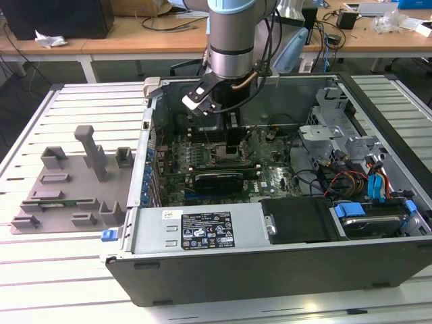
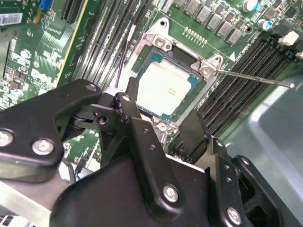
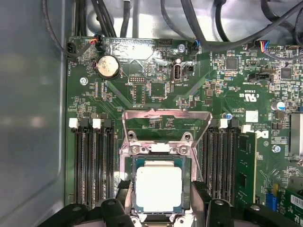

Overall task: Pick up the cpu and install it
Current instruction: 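Place the cpu into insertion slot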

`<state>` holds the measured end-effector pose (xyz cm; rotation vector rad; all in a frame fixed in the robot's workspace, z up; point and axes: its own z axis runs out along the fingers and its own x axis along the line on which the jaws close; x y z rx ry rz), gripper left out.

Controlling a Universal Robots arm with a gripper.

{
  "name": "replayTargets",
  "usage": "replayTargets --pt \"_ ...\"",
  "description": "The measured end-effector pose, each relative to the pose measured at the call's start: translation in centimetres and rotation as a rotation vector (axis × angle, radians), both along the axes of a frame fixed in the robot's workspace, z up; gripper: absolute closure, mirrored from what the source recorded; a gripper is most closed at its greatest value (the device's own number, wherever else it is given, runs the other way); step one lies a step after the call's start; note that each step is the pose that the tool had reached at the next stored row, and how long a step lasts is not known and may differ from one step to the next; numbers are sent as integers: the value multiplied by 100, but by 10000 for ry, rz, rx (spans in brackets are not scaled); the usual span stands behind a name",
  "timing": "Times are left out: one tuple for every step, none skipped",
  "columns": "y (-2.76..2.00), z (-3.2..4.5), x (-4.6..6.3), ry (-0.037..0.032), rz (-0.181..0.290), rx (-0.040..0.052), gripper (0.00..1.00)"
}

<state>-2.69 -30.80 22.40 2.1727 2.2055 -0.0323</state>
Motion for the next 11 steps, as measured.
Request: replayTargets --pt "0 0 0 0 0 -1 38" --pt "0 0 0 1 0 -2 38" --pt "0 0 0 0 0 -2 38" --pt "0 0 0 1 0 -3 40" --pt "0 0 0 1 -1 -3 53" --pt "0 1 0 1 0 -5 59" --pt "0 1 0 1 0 -4 65" --pt "0 1 0 1 0 -5 65" --pt "0 1 0 1 -1 -5 71" --pt "0 0 0 1 0 -6 77" --pt "0 0 0 1 0 -5 83"
